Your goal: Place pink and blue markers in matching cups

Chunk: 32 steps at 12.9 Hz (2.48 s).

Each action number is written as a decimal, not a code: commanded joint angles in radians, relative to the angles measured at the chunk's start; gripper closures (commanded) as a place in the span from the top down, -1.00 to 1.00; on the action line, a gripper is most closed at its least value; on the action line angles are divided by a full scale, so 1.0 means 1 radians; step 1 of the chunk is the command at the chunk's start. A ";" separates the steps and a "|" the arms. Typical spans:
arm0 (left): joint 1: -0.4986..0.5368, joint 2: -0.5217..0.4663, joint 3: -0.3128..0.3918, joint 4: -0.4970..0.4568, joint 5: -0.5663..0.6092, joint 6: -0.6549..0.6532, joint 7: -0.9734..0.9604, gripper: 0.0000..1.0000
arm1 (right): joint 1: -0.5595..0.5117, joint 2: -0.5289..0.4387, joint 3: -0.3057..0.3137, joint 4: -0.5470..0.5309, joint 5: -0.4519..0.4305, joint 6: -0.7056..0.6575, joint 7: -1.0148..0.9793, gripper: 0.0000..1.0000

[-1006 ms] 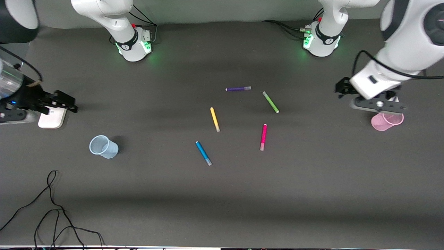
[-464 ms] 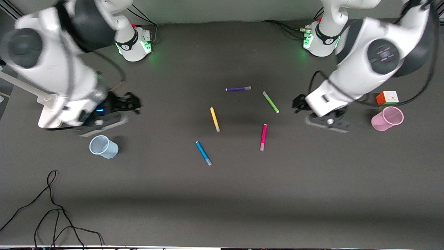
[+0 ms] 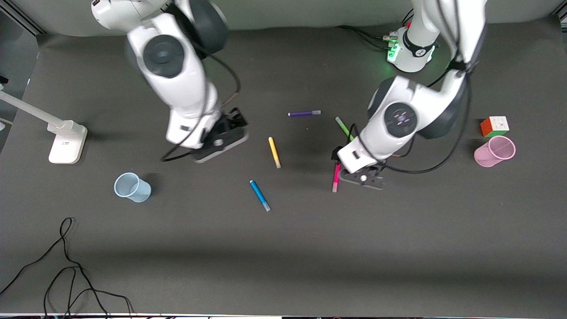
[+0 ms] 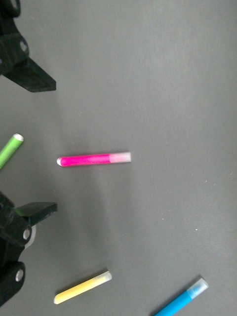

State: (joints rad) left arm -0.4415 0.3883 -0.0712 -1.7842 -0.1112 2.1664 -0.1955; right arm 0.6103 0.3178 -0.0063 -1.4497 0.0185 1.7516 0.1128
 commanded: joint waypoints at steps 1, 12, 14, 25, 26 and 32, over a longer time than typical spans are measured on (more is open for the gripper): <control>-0.028 0.064 0.014 0.011 0.004 0.044 -0.019 0.98 | 0.006 0.030 -0.015 0.028 -0.015 0.011 0.013 1.00; -0.062 0.256 0.014 -0.032 0.073 0.259 -0.018 0.82 | 0.000 0.076 -0.023 -0.317 -0.025 0.485 0.011 1.00; -0.062 0.256 0.014 -0.050 0.073 0.271 -0.018 0.69 | 0.002 0.122 -0.038 -0.317 -0.031 0.538 0.011 1.00; -0.045 0.164 0.022 -0.041 0.073 0.138 -0.002 -1.00 | 0.016 0.335 -0.040 -0.333 -0.032 0.812 0.013 1.00; -0.045 0.121 0.025 -0.040 0.073 0.092 -0.013 -1.00 | 0.017 0.346 -0.040 -0.331 -0.031 0.816 0.014 1.00; 0.029 -0.193 0.064 -0.027 0.074 -0.317 0.004 -1.00 | 0.032 0.388 -0.040 -0.311 -0.025 0.836 0.013 0.99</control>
State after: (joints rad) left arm -0.4422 0.3079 -0.0081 -1.7830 -0.0483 1.9445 -0.1950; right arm 0.6379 0.6920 -0.0428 -1.7830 0.0124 2.5739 0.1160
